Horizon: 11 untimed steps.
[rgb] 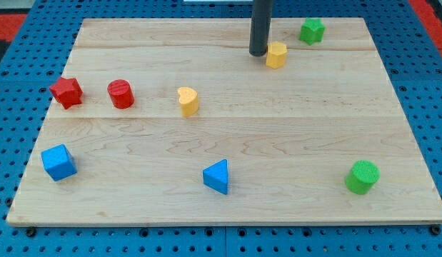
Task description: Move yellow hexagon diagonally towards blue triangle
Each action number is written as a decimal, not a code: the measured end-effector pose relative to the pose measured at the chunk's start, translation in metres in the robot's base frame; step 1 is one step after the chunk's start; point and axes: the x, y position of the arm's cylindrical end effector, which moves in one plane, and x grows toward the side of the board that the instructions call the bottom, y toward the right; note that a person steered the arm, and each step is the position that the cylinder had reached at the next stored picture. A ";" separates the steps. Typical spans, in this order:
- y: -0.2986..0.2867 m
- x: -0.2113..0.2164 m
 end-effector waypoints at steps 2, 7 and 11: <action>0.018 0.015; 0.001 0.079; 0.084 0.182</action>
